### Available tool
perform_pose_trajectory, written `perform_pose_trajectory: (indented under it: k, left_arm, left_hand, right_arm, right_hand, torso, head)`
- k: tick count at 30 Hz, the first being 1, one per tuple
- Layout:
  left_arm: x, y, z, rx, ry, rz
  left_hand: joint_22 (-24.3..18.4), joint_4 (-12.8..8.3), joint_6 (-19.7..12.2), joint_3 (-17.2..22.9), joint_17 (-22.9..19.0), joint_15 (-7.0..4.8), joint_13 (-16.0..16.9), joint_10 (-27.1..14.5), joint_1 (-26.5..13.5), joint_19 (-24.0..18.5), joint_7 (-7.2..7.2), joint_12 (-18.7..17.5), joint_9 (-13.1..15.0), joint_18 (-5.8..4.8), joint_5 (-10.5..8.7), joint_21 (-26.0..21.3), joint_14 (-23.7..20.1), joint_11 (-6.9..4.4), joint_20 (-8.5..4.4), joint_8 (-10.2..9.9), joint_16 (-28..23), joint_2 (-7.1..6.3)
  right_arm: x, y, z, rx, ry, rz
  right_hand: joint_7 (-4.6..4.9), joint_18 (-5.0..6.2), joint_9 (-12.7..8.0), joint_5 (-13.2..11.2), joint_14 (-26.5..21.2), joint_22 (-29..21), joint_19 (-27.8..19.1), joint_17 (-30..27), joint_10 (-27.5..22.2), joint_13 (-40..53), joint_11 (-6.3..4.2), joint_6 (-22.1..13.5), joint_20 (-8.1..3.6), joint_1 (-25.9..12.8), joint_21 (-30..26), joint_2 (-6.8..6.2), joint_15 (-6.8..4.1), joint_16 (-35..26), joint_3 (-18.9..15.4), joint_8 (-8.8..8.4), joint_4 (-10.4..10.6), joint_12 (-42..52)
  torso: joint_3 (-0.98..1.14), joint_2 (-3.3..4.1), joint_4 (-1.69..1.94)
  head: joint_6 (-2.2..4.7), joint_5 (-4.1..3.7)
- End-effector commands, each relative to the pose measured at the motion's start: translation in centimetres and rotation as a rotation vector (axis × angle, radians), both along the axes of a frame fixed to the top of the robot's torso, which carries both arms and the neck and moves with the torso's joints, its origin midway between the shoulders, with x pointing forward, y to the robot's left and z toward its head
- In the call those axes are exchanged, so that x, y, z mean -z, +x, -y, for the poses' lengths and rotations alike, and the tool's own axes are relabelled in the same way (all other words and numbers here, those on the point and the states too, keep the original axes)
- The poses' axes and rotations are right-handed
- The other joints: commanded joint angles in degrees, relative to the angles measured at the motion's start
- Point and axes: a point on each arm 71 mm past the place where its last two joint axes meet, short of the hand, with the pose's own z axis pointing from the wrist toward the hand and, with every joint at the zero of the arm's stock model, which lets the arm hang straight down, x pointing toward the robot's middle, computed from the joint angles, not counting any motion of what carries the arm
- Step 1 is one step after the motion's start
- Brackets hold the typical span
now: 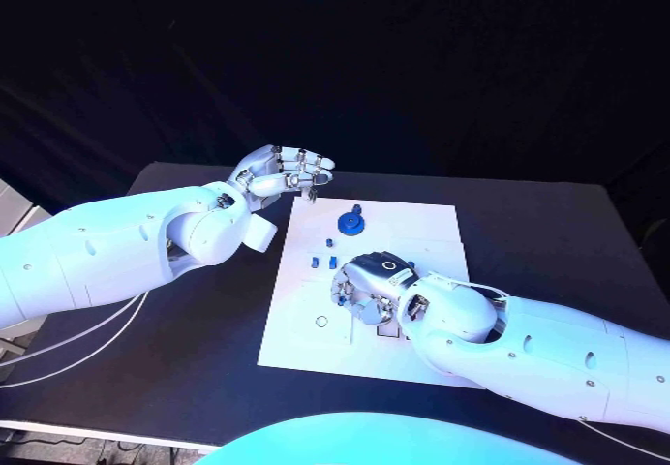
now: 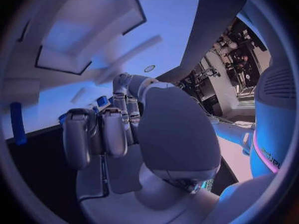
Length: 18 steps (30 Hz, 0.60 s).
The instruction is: Assemble the parts on the task board
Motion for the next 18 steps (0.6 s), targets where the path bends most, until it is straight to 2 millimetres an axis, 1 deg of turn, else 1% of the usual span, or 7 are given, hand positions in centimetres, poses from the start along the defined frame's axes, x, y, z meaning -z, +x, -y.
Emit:
perform_pose_trajectory:
  k: [1,3,5,8,13,15,18]
  left_arm:
    - [-0.1,0.0,0.1,0.004,-0.008,0.002]
    - [-0.1,0.0,0.1,0.004,-0.007,0.002]
    - [-0.1,0.0,0.1,0.004,-0.006,0.001]
    - [-0.1,0.0,0.1,0.009,-0.005,-0.003]
    - [0.0,0.0,0.1,0.016,-0.004,-0.008]
    - [0.0,0.0,0.1,0.017,-0.003,-0.009]
    - [0.0,0.0,0.0,0.016,-0.002,-0.010]
  left_hand:
    - [-0.1,-0.3,-0.5,0.0,0.1,0.04,-0.1,-0.5,-0.5,-0.1,-0.03,0.4,-0.1,0.94,0.32,-0.3,-0.3,-0.14,0.35,-0.4,0.2,0.13]
    - [-0.1,-0.3,-0.5,0.0,0.1,0.04,-0.1,-0.5,-0.5,-0.1,-0.03,0.4,-0.1,0.94,0.32,-0.3,-0.3,-0.14,0.35,-0.4,0.2,0.13]
    - [-0.1,-0.3,-0.5,0.0,0.1,0.04,-0.1,-0.5,-0.5,-0.1,-0.03,0.4,-0.1,0.94,0.32,-0.3,-0.3,-0.14,0.35,-0.4,0.2,0.13]
    - [-0.1,-0.3,-0.5,0.0,0.1,0.04,-0.1,-0.6,-0.4,-0.1,-0.01,0.5,-0.1,0.94,0.32,-0.3,-0.4,-0.13,0.36,-0.4,0.2,0.13]
    - [-0.1,-0.3,-0.5,0.0,0.1,0.04,-0.1,-0.6,-0.4,-0.1,-0.01,0.5,-0.1,0.94,0.32,-0.3,-0.4,-0.13,0.36,-0.4,0.2,0.13]
    - [-0.1,-0.3,-0.6,0.0,0.1,0.06,-0.1,-0.7,-0.4,-0.1,0.02,0.5,-0.1,0.94,0.32,-0.3,-0.4,-0.10,0.37,-0.4,0.2,0.12]
    - [-0.1,-0.3,-0.6,0.0,0.1,0.06,-0.1,-0.7,-0.4,-0.1,0.02,0.5,-0.1,0.94,0.32,-0.3,-0.4,-0.10,0.37,-0.4,0.2,0.12]
  right_arm:
    - [0.5,-0.2,0.0,-0.017,-0.027,-0.015]
    - [0.5,-0.2,0.0,-0.018,-0.024,-0.017]
    - [0.5,-0.2,0.0,-0.017,-0.020,-0.016]
    - [0.5,-0.1,0.2,-0.008,-0.008,-0.010]
    - [0.4,0.1,0.8,0.018,0.017,0.007]
    - [0.3,0.1,1.1,0.028,0.029,0.014]
    - [0.1,0.0,1.6,0.038,0.044,0.022]
  right_hand:
    - [0.35,-0.24,0.1,-0.1,2.6,12.0,3.7,-0.1,0.9,-0.3,-1.56,-1.1,-0.11,-1.5,-0.7,-0.09,0.12,-0.1,-0.6,-0.32,0.1,-0.7]
    - [0.78,0.04,-0.2,-0.1,2.5,11.4,3.3,-0.2,-1.8,-1.0,-0.88,-2.7,0.30,-3.3,-2.1,-0.78,0.72,-0.1,-1.3,-1.51,0.7,-1.0]
    - [1.07,0.59,-0.5,-2.0,2.2,10.1,2.4,-1.6,-5.1,-2.0,-0.08,-3.7,0.87,-4.7,-4.9,-1.58,1.30,-0.8,-1.7,-2.48,1.3,-1.0]
    - [1.10,0.86,-0.5,-2.6,2.1,9.6,2.0,-2.1,-6.5,-2.6,0.19,-4.1,1.18,-5.0,-6.2,-2.01,1.49,-1.0,-1.8,-2.97,1.4,-1.0]
    - [1.23,1.14,-0.6,-2.4,1.9,8.9,1.6,-2.6,-8.5,-3.2,0.56,-4.6,1.52,-4.9,-7.6,-2.44,1.78,-1.2,-1.9,-3.65,1.3,-0.9]
    - [1.23,1.50,-0.7,-2.3,1.7,8.1,1.0,-3.4,-9.8,-3.6,0.81,-5.2,1.70,-4.9,-9.5,-2.81,2.00,-1.6,-2.2,-4.18,1.2,-0.8]
    - [1.09,1.89,-0.8,-2.5,1.4,7.1,0.4,-4.5,-11.3,-4.1,1.11,-5.6,1.95,-4.7,-11.6,-2.95,2.23,-2.2,-2.9,-4.69,1.1,-0.6]
  torso:
    - [-0.04,-0.01,0.02]
    - [-0.04,-0.01,-0.01]
    - [-0.05,-0.01,-0.02]
    - [-0.08,-0.04,-0.03]
    - [0.00,-0.09,0.11]
    - [-0.01,-0.12,0.13]
    - [-0.04,-0.14,0.03]
  head:
    - [-0.03,-0.06]
    - [-0.02,-0.04]
    - [-0.01,-0.07]
    - [0.03,-0.18]
    - [0.02,-0.12]
    - [0.02,-0.12]
    - [0.05,0.01]
